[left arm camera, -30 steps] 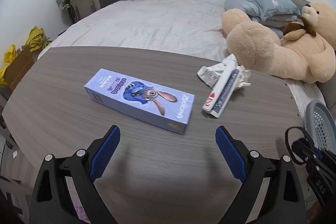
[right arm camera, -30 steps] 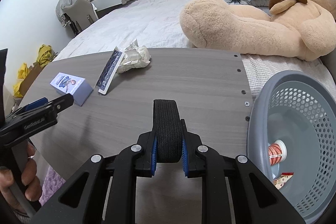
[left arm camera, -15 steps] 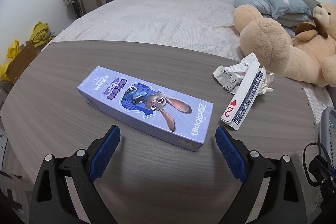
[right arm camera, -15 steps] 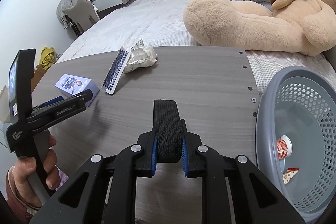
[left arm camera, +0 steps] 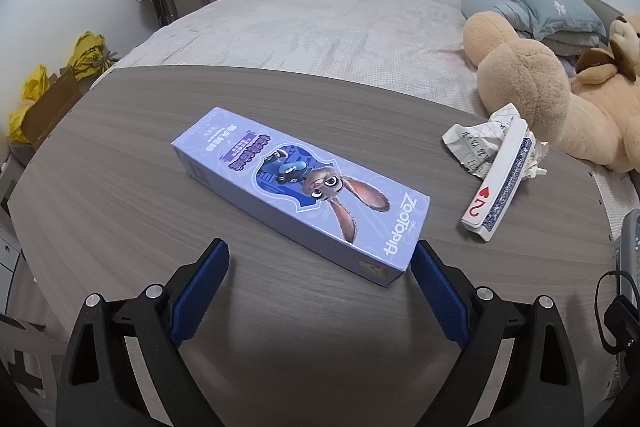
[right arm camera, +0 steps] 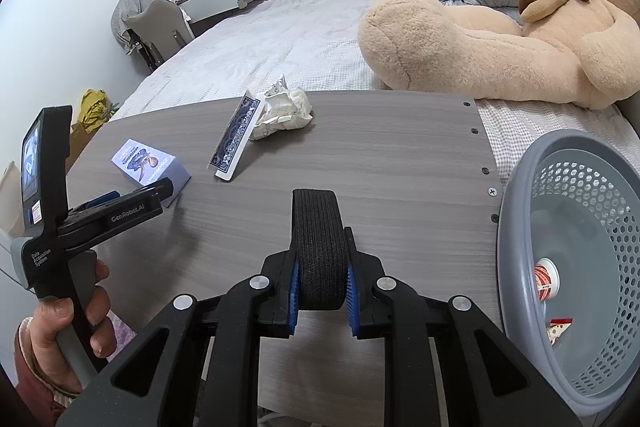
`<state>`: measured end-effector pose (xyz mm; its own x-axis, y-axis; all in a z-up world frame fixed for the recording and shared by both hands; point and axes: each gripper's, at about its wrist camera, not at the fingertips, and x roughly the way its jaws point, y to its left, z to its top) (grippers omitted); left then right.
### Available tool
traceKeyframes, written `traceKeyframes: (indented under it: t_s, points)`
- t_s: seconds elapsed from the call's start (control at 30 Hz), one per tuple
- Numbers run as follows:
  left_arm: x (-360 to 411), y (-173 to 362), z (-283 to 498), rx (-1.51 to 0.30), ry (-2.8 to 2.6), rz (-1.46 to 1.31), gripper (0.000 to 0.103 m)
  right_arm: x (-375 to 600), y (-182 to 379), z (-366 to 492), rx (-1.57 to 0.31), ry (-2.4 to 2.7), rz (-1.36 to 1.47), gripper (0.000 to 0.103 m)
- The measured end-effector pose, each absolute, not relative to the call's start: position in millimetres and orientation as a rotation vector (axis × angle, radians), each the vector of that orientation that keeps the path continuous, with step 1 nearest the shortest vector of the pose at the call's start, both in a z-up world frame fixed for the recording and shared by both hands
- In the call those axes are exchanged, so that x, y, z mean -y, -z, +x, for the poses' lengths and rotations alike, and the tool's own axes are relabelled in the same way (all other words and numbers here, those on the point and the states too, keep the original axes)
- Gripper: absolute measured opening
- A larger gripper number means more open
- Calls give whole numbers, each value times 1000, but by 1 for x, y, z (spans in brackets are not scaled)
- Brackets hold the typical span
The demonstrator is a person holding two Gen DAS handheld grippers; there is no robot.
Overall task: Collect trash
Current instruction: 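Hold the band in the right gripper while the left gripper grasps the blue Zootopia box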
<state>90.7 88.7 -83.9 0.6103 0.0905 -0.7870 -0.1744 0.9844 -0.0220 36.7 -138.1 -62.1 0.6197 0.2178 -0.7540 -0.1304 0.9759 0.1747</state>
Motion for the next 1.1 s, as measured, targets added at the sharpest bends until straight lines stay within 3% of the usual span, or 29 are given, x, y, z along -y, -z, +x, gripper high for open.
traceKeyframes:
  t_s: [0.67,1.1]
  points:
    - [-161,67,60,-856,-277,-171,90,107,55,32,-866,-239,75,18]
    - [-170,51,71,-839,-289,-178,90,96,62,41,-861,-277,73,18]
